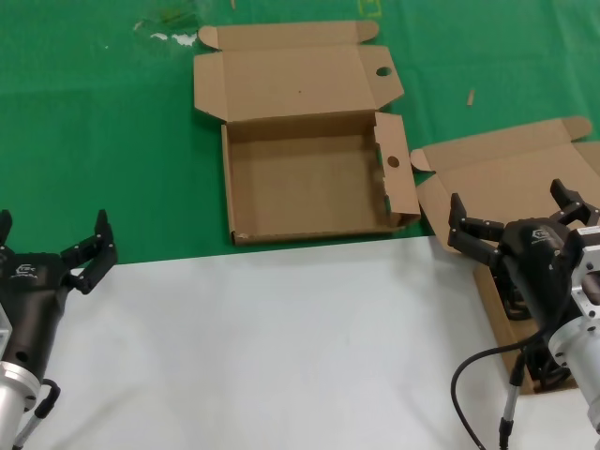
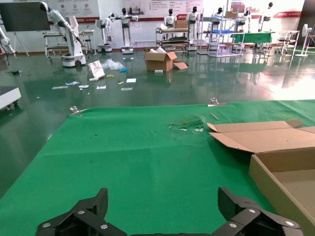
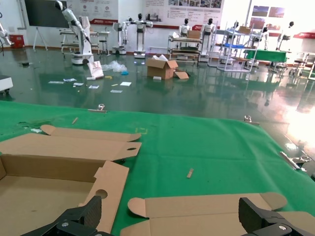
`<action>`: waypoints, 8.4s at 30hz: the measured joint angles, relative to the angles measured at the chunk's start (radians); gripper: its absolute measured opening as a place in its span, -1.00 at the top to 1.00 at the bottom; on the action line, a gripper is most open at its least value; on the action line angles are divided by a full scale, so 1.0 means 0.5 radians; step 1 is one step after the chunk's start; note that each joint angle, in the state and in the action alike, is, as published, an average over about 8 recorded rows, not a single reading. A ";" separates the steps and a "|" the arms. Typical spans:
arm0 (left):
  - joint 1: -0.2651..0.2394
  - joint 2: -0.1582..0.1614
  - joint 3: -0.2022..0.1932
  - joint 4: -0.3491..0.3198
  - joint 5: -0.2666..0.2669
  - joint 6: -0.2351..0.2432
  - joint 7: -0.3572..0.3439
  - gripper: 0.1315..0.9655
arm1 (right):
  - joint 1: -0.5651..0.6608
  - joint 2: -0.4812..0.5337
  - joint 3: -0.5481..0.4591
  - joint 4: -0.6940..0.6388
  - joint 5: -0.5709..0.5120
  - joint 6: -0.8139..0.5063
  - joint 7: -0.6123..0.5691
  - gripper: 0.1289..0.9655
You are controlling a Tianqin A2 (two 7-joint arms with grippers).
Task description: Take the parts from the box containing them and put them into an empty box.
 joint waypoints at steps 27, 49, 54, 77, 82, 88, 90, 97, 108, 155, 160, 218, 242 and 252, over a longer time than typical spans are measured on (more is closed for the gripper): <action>0.000 0.000 0.000 0.000 0.000 0.000 0.000 0.58 | 0.088 0.899 -0.355 0.103 0.040 -0.164 0.227 -1.00; 0.000 0.000 0.000 0.000 0.000 0.000 0.000 0.98 | 0.961 1.720 -0.706 0.028 -0.654 -1.889 -0.061 -1.00; 0.000 0.000 0.000 0.000 0.000 0.000 0.000 0.98 | 1.217 1.708 -0.848 -0.104 -0.621 -2.206 -0.516 -1.00; 0.000 0.000 0.000 0.000 0.000 0.000 0.000 0.98 | 1.652 1.475 -1.008 -0.664 -0.880 -2.795 -1.732 -0.94; 0.000 0.000 0.000 0.000 0.000 0.000 0.000 0.98 | 1.660 1.431 -1.002 -0.766 -0.907 -2.767 -1.789 -0.89; 0.000 0.000 0.000 0.000 0.000 0.000 0.000 0.98 | 1.651 1.418 -0.987 -0.777 -0.916 -2.768 -1.774 -0.78; 0.000 0.000 0.000 0.000 0.000 0.000 0.000 0.98 | 1.645 1.420 -0.982 -0.767 -0.915 -2.773 -1.765 -0.72; 0.000 0.000 0.000 0.000 0.001 0.000 -0.001 0.98 | 1.629 1.426 -0.971 -0.743 -0.919 -2.788 -1.752 -0.45; 0.000 0.000 0.000 0.000 0.001 0.000 -0.001 0.98 | 1.614 1.434 -0.961 -0.750 -0.937 -2.793 -1.751 0.13; 0.000 0.000 0.000 0.000 0.001 0.000 -0.001 0.98 | 2.384 0.704 -1.001 -0.486 -1.204 -2.833 -0.257 0.82; 0.000 0.000 0.000 0.000 0.001 0.000 -0.001 0.98 | 2.426 0.462 -1.079 -0.691 -1.267 -2.658 -0.173 0.82; 0.000 0.000 0.000 0.000 0.001 0.000 -0.001 0.98 | 1.964 0.176 -0.957 -1.051 -0.938 -1.844 -0.242 -0.13; 0.002 0.003 -0.003 0.000 0.004 0.002 -0.003 0.73 | 1.700 0.221 -0.843 -0.829 -0.844 -1.662 -0.160 -0.94; 0.006 0.008 -0.010 0.002 0.010 0.005 -0.007 0.37 | 1.463 0.190 -0.725 -0.714 -0.727 -1.434 -0.138 -1.00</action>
